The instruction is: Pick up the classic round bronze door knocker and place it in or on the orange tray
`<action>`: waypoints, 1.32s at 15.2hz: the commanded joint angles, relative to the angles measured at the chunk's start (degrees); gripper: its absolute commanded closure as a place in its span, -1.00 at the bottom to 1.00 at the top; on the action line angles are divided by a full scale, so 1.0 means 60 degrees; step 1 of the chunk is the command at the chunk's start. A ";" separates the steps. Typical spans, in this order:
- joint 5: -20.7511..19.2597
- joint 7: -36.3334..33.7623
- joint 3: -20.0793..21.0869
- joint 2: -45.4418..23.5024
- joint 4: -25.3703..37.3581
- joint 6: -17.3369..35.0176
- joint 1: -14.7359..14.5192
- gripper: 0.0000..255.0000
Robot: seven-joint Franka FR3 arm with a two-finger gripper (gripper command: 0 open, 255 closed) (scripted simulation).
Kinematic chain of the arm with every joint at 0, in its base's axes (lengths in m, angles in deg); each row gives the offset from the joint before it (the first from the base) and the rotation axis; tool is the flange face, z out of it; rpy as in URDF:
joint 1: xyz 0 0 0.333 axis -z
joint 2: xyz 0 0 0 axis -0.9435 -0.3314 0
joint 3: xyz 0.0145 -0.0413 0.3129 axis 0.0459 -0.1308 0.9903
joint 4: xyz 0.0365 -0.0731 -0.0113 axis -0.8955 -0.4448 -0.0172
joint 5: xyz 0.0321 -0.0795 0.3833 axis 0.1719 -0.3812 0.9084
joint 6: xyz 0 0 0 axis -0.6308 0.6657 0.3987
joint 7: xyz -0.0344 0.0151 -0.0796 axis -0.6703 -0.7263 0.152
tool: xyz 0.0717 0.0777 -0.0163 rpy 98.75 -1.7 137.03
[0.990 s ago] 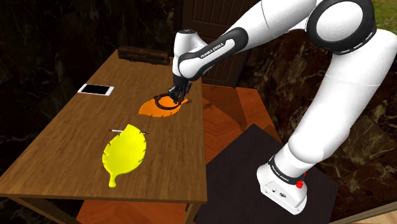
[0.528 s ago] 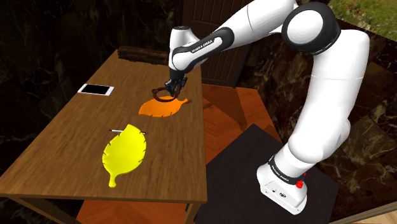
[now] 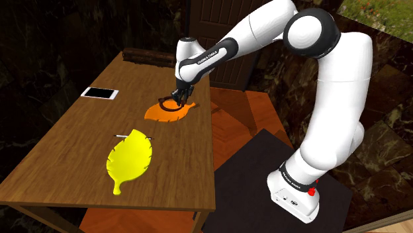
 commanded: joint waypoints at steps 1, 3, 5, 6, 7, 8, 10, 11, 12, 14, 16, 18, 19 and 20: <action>-0.0090 -0.0068 -0.0058 -0.0204 -0.0005 0.0207 -0.0055 1.00; -0.0167 -0.0116 -0.0115 -0.0388 -0.0004 0.0386 -0.0096 1.00; -0.0209 -0.0143 -0.0148 -0.0493 -0.0002 0.0487 -0.0121 1.00; -0.0209 -0.0143 -0.0148 -0.0494 -0.0001 0.0486 -0.0121 1.00; -0.0209 -0.0143 -0.0148 -0.0494 0.0000 0.0486 -0.0121 1.00; -0.0209 -0.0143 -0.0148 -0.0494 0.0000 0.0486 -0.0121 1.00; -0.0209 -0.0143 -0.0148 -0.0494 0.0000 0.0486 -0.0121 1.00; -0.0209 -0.0143 -0.0148 -0.0494 0.0000 0.0486 -0.0121 1.00; -0.0209 -0.0143 -0.0148 -0.0494 0.0000 0.0486 -0.0121 1.00; -0.0209 -0.0143 -0.0148 -0.0494 0.0000 0.0486 -0.0121 -1.00; -0.0209 -0.0143 -0.0148 -0.0494 0.0000 0.0486 -0.0121 -1.00; -0.0209 -0.0143 -0.0148 -0.0494 0.0000 0.0486 -0.0121 -1.00; -0.0114 -0.0082 -0.0074 -0.0252 -0.0021 0.0270 -0.0064 -1.00; -0.0018 -0.0020 -0.0003 -0.0017 -0.0029 0.0049 -0.0008 -1.00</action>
